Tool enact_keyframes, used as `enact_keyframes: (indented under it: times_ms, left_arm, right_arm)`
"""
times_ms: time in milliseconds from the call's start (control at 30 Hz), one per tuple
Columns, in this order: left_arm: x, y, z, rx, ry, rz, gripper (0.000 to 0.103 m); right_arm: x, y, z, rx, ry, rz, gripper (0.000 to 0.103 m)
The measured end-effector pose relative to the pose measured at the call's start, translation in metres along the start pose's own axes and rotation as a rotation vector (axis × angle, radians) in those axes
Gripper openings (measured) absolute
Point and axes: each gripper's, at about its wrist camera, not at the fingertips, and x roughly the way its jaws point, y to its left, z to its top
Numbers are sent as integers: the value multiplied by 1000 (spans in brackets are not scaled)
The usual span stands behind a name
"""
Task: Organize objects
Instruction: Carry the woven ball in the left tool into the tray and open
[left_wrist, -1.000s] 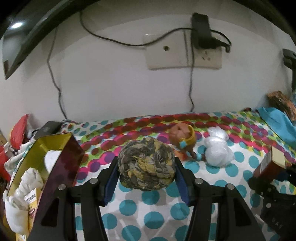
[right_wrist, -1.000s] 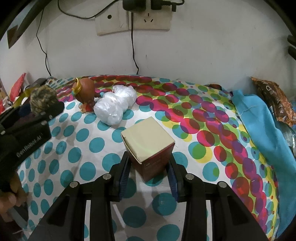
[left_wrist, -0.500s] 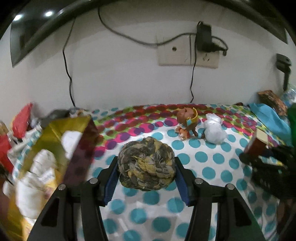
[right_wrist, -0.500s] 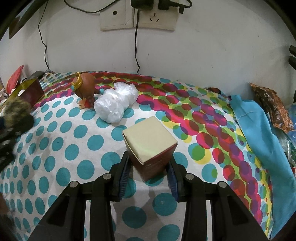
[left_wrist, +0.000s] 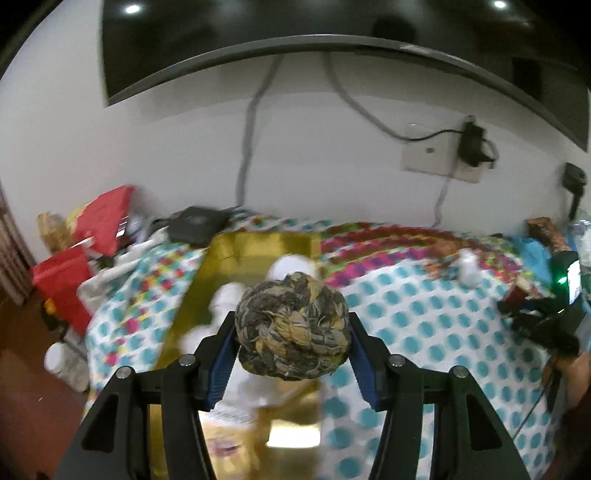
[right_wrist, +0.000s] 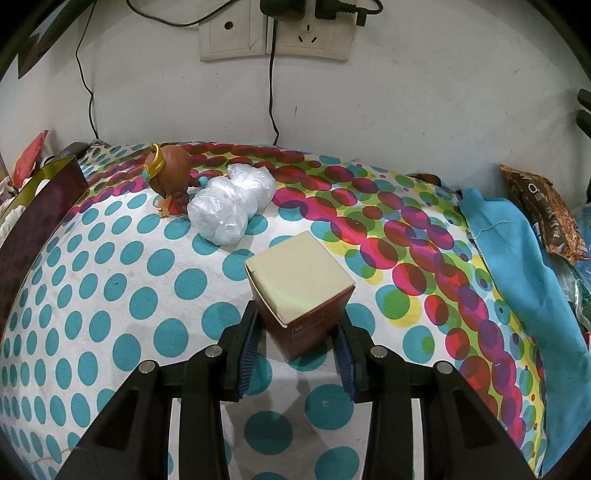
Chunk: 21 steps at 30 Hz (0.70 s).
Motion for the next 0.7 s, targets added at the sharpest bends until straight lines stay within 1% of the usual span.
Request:
enact_keyframes:
  times_ms: [133,267,400,500,567,700]
  left_arm:
    - [-1,27,-17,3,44,63,57]
    - [3,44,-37,-28,112,48,57]
    - [17,45,-47,-35,162,51,57]
    - [31,40,-46,-37,180,51,57]
    - [41,34,-39,-21,192,44,57]
    - [64,21,-22,18,201,69,57]
  right_arm:
    - [0,0,0,-3,-1,-3,36]
    - [0,0,0,-4,-1,-3,36]
    - [0,0,0,-6,-1,-5,36]
    - [0,1,-1,-11,-2,-12,36]
    - [0,2,-1,-14,-3,-14,36]
    - [0,2,-1,-9,-2,-9,36]
